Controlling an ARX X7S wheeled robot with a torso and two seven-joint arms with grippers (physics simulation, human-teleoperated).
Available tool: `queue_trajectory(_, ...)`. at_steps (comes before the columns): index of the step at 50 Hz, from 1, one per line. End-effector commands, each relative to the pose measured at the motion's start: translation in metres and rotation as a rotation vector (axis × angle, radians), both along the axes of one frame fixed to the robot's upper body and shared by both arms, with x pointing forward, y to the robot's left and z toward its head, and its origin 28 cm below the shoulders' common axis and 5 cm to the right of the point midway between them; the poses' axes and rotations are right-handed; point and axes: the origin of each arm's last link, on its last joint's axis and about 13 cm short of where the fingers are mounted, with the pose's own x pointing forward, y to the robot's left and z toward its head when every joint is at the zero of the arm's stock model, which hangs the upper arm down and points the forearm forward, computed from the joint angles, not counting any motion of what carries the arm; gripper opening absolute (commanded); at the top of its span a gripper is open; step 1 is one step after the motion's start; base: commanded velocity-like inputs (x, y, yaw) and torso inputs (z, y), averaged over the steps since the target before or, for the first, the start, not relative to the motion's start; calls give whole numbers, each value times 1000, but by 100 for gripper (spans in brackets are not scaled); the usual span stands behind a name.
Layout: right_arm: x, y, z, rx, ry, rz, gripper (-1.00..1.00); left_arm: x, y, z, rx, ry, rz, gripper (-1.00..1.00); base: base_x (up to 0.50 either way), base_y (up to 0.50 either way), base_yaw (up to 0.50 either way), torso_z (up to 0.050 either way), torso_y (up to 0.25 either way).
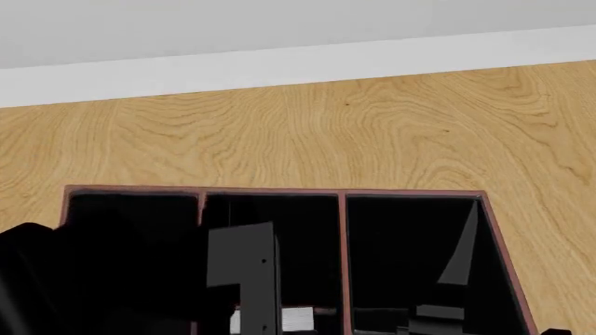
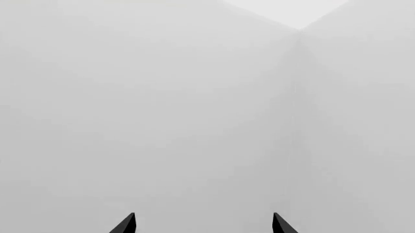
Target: Pick up the book and place it in the back compartment of the caddy.
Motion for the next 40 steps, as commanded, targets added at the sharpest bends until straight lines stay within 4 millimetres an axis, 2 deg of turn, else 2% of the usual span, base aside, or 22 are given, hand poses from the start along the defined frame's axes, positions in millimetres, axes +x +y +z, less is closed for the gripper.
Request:
queue_trajectory(1,-3,1,3,-2,-8,1,100,-3,-2,13,-14,-34,-10,100,0,0,0,0,0)
queue_trajectory(23,-2,2,5,-5,-12,8,100,-5,3,24,-32,-97,7,100,0,0,0,0,0)
queue_trajectory(40,-1,1,6,-4,-17,11,100,-10,10,34,-234,-218,77,100,0,0,0,0,0)
